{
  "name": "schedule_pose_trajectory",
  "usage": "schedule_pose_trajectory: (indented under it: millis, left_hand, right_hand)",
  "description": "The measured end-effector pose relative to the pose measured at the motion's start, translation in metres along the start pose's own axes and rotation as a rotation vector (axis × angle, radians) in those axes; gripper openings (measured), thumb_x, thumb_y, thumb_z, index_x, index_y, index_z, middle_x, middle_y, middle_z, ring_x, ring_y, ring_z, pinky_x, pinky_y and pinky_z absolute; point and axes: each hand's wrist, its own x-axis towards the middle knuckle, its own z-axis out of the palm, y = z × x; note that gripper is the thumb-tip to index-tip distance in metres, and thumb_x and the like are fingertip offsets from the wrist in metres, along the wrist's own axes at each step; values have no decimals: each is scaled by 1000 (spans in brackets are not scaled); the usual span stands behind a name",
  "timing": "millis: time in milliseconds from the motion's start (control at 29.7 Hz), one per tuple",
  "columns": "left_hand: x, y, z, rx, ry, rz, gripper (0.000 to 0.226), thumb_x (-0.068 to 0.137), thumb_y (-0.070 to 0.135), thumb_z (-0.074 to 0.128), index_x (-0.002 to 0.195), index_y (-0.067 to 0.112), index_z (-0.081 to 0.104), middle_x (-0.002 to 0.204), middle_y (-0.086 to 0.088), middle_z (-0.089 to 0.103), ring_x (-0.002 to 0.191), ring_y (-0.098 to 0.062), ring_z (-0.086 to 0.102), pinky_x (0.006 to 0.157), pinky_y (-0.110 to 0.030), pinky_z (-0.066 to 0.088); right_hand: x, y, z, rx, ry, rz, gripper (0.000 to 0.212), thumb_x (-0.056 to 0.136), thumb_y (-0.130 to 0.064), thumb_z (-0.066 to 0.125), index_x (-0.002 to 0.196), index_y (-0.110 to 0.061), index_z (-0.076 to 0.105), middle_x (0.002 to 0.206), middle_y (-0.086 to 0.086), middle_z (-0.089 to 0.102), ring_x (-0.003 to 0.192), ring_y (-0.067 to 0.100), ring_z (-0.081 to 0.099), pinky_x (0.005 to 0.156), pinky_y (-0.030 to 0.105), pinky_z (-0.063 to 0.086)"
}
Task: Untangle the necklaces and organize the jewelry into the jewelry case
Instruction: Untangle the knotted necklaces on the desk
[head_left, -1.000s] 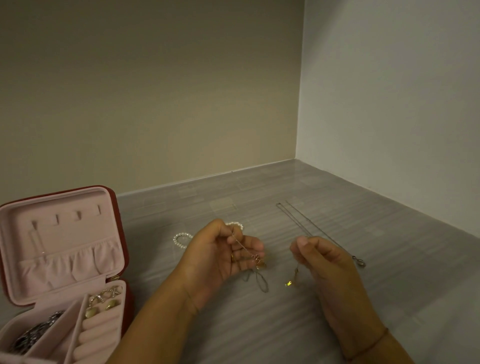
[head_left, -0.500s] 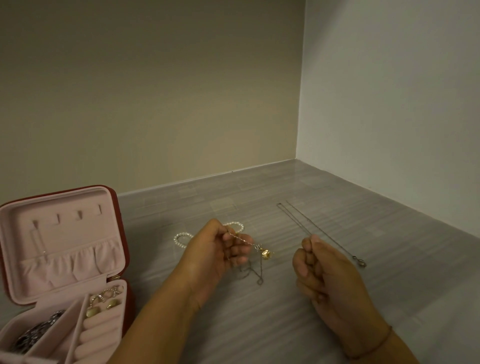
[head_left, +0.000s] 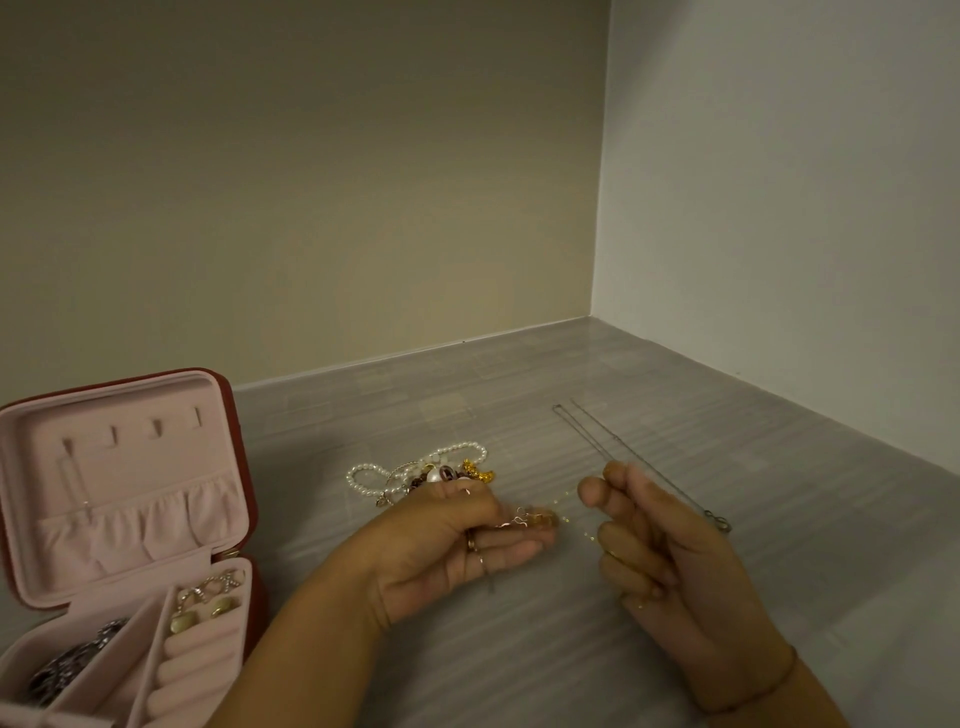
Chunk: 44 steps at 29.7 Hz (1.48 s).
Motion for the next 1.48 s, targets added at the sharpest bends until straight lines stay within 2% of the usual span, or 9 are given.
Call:
schedule_pose_trajectory:
  millis: [101, 438, 707, 808, 943, 1078, 1246, 1347, 1482]
  left_hand:
    - [1, 0, -1, -39, 28, 92, 38, 86, -20, 45, 63, 11, 38, 103, -24, 70, 89, -25, 72, 68, -28, 60]
    - [0, 2, 3, -151, 33, 310, 44, 87, -21, 38, 60, 14, 30, 105, -19, 71, 95, -25, 71, 78, -31, 59]
    - [4, 6, 0, -350, 9, 283, 28, 73, -17, 38, 72, 10, 45, 59, -9, 58, 54, -23, 66, 79, -40, 56]
    - [4, 5, -3, -180, 86, 256, 16, 77, -3, 45, 85, 9, 53, 58, -6, 57, 50, -18, 59, 66, -31, 53]
    - [8, -3, -6, 321, 288, 284, 17, 91, 13, 58, 103, 15, 69, 67, 1, 59, 46, -7, 46, 53, -20, 44]
    - [8, -11, -8, 668, 249, 241, 16, 86, 33, 66, 101, 32, 71, 90, 11, 65, 52, 5, 50, 52, -13, 40]
    - [12, -17, -14, 965, 210, 199, 50, 72, 44, 76, 118, 40, 58, 116, 7, 48, 95, -3, 52, 67, -14, 46]
    - [14, -20, -15, 1082, 165, 185, 71, 65, 50, 81, 128, 40, 50, 129, 9, 35, 120, -10, 43, 96, -24, 46]
    - [14, -20, -11, 1047, 55, 253, 67, 62, 47, 83, 123, 38, 57, 129, 14, 44, 124, -6, 44, 105, -26, 38]
  right_hand:
    - [-1, -1, 1, 11, -19, 30, 42, 56, -29, 88, 82, -12, 61, 81, 9, 64, 30, 1, 27, 29, 12, 23]
    - [-3, -2, 1, 36, -23, 51, 38, 55, -28, 90, 81, -13, 66, 95, 14, 68, 29, 1, 28, 30, 14, 18]
    - [-2, -1, 0, 25, -49, 11, 36, 63, -28, 85, 86, -15, 60, 122, 19, 61, 31, 0, 28, 31, 14, 18]
    - [-2, -1, -1, -8, -58, -25, 33, 69, -28, 82, 88, -15, 59, 124, 20, 59, 33, 0, 29, 31, 13, 20]
    - [-3, -1, 1, -31, -59, -57, 30, 70, -30, 80, 88, -17, 61, 125, 19, 59, 33, -1, 28, 31, 12, 22]
    - [-4, -3, 1, -15, -70, -43, 31, 68, -30, 82, 87, -17, 62, 120, 17, 62, 33, 0, 27, 32, 13, 22]
    - [-4, -3, 1, -28, -109, 0, 26, 71, -28, 80, 87, -17, 62, 114, 16, 64, 35, 2, 22, 33, 14, 22]
    - [1, -4, 1, -89, -128, 48, 27, 71, -28, 79, 87, -17, 61, 104, 14, 66, 34, 0, 27, 32, 13, 21]
    - [11, -16, 7, -185, -210, 126, 22, 75, -28, 75, 88, -17, 60, 96, 10, 65, 34, -2, 28, 31, 10, 25]
